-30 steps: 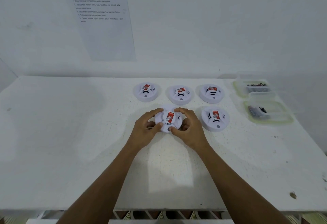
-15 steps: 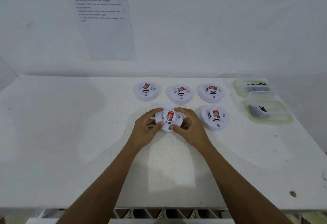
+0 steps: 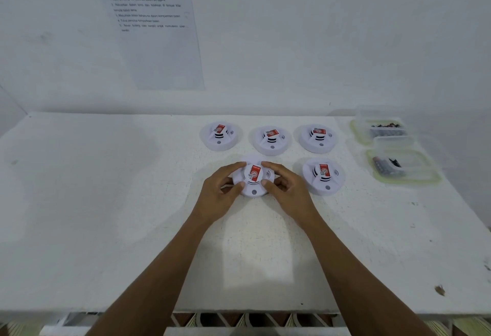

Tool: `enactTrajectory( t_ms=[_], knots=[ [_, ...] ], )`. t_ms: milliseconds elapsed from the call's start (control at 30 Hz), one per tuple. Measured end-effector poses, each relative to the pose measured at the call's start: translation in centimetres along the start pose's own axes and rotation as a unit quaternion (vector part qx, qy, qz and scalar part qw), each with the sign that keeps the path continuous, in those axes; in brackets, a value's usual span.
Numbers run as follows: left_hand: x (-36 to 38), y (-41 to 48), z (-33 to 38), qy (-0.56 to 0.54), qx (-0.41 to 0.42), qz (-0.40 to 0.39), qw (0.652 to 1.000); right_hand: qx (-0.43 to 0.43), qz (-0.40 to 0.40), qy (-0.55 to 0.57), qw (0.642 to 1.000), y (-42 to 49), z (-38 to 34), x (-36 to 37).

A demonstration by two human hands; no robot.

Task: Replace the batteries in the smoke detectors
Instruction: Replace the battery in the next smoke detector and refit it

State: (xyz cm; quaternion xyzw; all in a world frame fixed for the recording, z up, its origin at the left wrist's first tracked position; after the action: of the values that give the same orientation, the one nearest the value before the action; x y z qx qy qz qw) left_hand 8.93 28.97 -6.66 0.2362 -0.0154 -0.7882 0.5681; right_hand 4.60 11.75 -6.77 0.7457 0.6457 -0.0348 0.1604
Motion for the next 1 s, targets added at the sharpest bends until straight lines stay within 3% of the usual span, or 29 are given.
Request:
enactTrajectory(
  t_ms=[1000],
  knots=[
    [-0.06,0.09,-0.60,0.005,-0.010,0.012,1.000,-0.029,0.022,-0.030,0.999,0.02,-0.30,-0.14]
  ],
)
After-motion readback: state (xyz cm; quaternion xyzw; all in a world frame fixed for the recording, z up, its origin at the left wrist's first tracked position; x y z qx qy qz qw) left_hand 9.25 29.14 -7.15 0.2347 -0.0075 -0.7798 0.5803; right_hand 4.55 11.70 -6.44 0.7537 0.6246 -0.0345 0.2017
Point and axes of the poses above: each hand's wrist, its own y-axis towards the middle knuckle, its own x-axis out of the palm, z = x × y, the point moved 9 cm from there along y, towards the middle knuckle, and after that the axes turned 3 degrees about -y, right-handed, at the moved point
